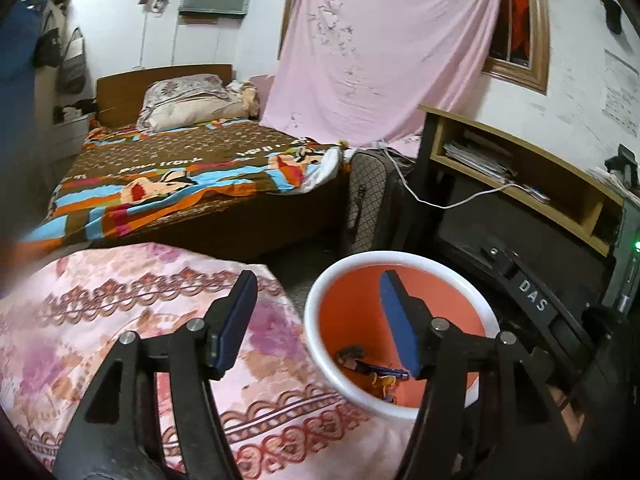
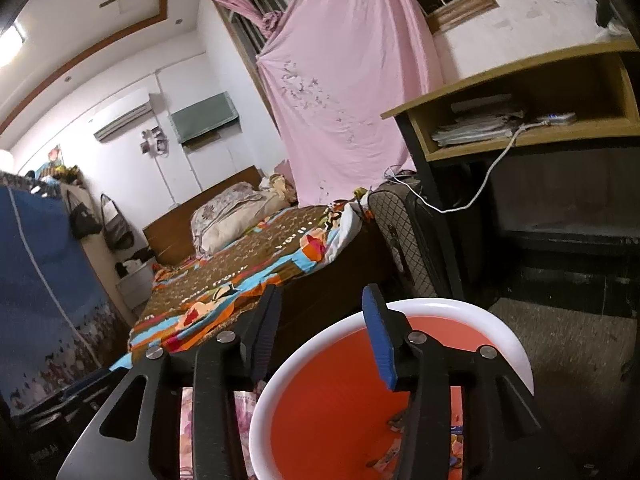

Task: Collect trash
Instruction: 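Move both open tools back over the quilt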

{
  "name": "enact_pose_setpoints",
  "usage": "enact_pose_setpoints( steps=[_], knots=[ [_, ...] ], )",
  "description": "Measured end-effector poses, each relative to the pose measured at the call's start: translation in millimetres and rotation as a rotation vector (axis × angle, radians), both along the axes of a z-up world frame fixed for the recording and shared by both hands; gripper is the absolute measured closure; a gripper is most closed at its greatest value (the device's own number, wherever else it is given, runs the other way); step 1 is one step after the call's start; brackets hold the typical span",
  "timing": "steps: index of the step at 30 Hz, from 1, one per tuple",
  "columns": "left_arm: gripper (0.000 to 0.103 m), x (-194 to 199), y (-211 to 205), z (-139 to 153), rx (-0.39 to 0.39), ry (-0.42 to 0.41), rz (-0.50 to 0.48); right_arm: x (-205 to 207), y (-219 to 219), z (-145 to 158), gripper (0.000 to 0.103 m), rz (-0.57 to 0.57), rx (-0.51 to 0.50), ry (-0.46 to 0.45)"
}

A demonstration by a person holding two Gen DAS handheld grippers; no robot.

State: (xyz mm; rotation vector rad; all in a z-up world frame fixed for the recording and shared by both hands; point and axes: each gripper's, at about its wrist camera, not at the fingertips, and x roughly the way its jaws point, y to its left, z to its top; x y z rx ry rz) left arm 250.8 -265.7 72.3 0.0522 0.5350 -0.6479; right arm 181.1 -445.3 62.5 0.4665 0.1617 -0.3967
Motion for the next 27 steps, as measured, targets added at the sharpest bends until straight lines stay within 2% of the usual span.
enact_pose_setpoints(
  steps=[5, 8, 13, 18, 20, 24, 27],
  knots=[
    [0.042, -4.6, 25.7, 0.3, -0.034, 0.007, 0.068, -4.5, 16.4, 4.3, 0.057, 0.023, -0.049, -0.001],
    [0.036, -9.3, 39.3, 0.5, -0.049, 0.001, 0.108, -9.2, 25.0, 6.2, 0.052, 0.033, -0.075, -0.007],
    [0.031, -20.8, 61.0, 0.6, -0.075, -0.022, 0.17, -20.8, 38.3, 12.8, 0.028, 0.06, -0.107, -0.062],
    [0.028, -35.4, 84.5, 0.4, -0.105, -0.051, 0.226, -28.8, 51.6, 18.2, 0.021, 0.077, -0.144, -0.088],
    [0.019, -40.8, 94.7, -1.0, -0.112, -0.056, 0.246, -32.7, 57.3, 17.4, 0.017, 0.09, -0.157, -0.093],
    [0.015, -55.3, 113.3, -3.6, -0.132, -0.089, 0.287, -43.6, 70.2, 15.2, 0.0, 0.125, -0.179, -0.117],
    [0.012, -70.9, 126.4, -6.6, -0.13, -0.124, 0.32, -52.5, 78.2, 15.4, 0.0, 0.142, -0.194, -0.139]
  ],
)
